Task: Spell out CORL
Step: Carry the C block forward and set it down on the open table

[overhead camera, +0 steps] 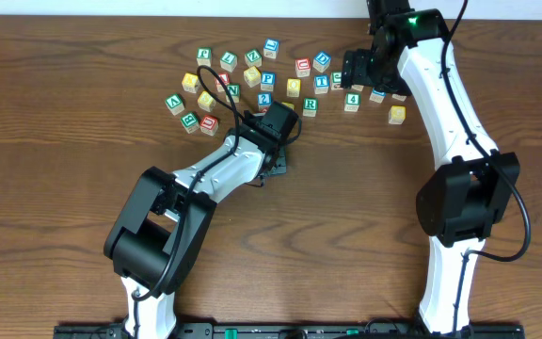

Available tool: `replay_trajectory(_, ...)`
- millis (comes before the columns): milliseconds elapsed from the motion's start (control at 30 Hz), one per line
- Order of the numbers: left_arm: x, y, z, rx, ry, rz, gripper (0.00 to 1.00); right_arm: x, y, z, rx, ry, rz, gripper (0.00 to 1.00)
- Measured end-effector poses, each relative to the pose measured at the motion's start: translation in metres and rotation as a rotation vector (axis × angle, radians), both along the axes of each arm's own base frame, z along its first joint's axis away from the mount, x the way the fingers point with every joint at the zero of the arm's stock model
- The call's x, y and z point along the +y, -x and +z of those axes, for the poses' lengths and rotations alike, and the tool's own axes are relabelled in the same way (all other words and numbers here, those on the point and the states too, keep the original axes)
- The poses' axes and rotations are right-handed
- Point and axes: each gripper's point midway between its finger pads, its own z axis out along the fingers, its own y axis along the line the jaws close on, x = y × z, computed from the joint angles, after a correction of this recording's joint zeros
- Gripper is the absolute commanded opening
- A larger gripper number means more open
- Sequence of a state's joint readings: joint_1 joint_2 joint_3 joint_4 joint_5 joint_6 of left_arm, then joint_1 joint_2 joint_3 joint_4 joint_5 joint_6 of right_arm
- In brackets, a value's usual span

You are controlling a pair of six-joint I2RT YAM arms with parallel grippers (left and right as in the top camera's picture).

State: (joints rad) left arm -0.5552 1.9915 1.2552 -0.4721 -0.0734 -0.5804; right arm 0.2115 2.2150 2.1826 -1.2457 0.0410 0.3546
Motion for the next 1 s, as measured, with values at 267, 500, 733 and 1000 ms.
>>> replay_trajectory(267, -0.001, 0.003, 0.0002, 0.018, 0.021, 0.029, 0.37, 0.0, 0.0, 0.0, 0.0, 0.0, 0.0, 0.92)
replay_trajectory(500, -0.0041, 0.0063, 0.0004, 0.036, 0.052, 0.061, 0.37, 0.0, 0.0001, 0.0, 0.0, 0.0, 0.0, 0.92)
replay_trajectory(733, -0.0024, 0.0045, 0.0009, 0.025, 0.036, 0.05, 0.37, -0.0005, 0.0022, -0.0007, 0.009, 0.002, 0.0, 0.92)
replay_trajectory(1000, -0.0036, -0.001, 0.0017, -0.008, -0.007, -0.084, 0.37, -0.0006, 0.0028, -0.0008, 0.012, 0.003, 0.0, 0.92)
